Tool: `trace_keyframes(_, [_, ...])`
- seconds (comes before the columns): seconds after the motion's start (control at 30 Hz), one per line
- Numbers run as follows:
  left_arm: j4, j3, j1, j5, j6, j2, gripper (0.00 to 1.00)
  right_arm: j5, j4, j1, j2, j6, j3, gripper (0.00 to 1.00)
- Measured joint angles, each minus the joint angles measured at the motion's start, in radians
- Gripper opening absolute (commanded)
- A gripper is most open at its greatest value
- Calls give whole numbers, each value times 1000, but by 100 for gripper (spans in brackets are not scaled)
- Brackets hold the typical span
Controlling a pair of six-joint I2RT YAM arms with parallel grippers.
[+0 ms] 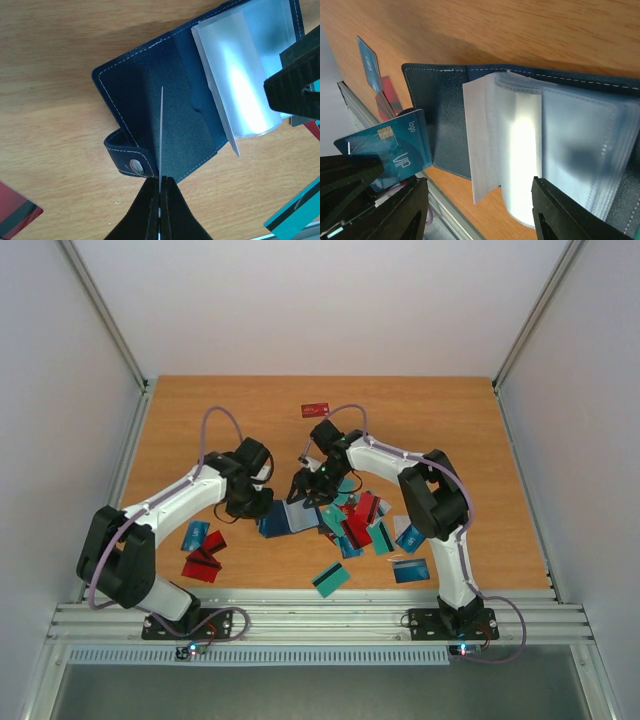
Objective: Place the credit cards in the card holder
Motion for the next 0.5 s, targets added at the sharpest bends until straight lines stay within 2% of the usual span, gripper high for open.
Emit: trace_keyframes(0.5, [49,-50,6,64,28,0,0,-46,-8,0,11,-32,-53,62])
